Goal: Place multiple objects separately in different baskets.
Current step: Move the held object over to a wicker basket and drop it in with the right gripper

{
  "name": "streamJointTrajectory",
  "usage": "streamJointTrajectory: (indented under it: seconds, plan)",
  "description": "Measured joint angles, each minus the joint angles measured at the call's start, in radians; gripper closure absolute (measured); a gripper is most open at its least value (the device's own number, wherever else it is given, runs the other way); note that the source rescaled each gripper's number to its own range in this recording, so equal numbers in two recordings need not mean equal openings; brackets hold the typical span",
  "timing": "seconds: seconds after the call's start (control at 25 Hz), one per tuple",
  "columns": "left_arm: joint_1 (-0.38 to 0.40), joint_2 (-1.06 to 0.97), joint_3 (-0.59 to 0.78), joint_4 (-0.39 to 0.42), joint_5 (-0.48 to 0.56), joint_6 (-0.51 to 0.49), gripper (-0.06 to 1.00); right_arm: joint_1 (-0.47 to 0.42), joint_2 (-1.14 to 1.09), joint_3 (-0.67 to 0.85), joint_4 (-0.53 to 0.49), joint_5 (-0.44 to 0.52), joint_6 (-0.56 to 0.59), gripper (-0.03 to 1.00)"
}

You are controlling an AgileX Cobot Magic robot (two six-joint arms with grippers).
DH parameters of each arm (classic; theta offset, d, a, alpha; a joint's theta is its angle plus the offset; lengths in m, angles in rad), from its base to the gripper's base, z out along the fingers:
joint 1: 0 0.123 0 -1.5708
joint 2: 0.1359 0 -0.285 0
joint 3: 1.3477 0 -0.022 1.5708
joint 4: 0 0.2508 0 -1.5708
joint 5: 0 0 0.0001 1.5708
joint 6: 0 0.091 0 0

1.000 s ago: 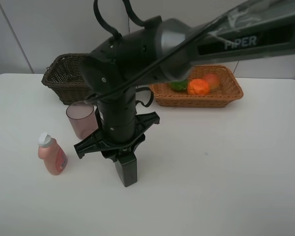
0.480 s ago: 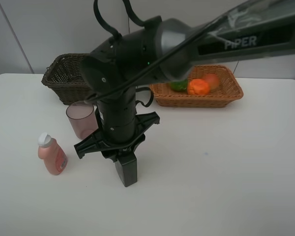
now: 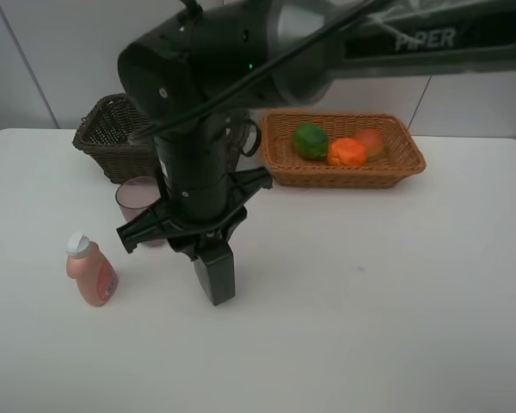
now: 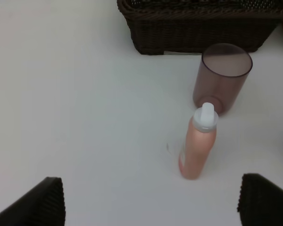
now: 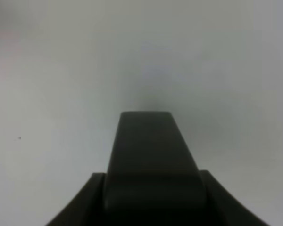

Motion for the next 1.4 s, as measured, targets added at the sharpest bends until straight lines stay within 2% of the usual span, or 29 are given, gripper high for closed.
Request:
streamJointTrajectory:
  seconds: [0.12,0.32,0.48,0.92,1.4]
  plan:
    - [0.000,0.000,0.000,0.000,0.000,0.000,-0.02,-0.028,0.000,-0.122,0.015,0.045,-0.076,0.96]
    - [0.000,0.000,0.000,0.000,0.000,0.000,-0.02,-0.106,0.000,-0.281,0.016,0.050,-0.147,0.96]
    - [0.000,0.000,0.000,0.000,0.000,0.000,-0.02,-0.161,0.001,-0.350,0.001,0.034,-0.167,0.96]
    - [0.000,0.000,0.000,0.000,0.000,0.000,-0.02,-0.264,0.033,-0.362,-0.085,-0.373,-0.167,0.96]
    - [0.000,0.000,0.000,0.000,0.000,0.000,-0.02,-0.348,0.212,-0.362,-0.089,-0.582,-0.167,0.96]
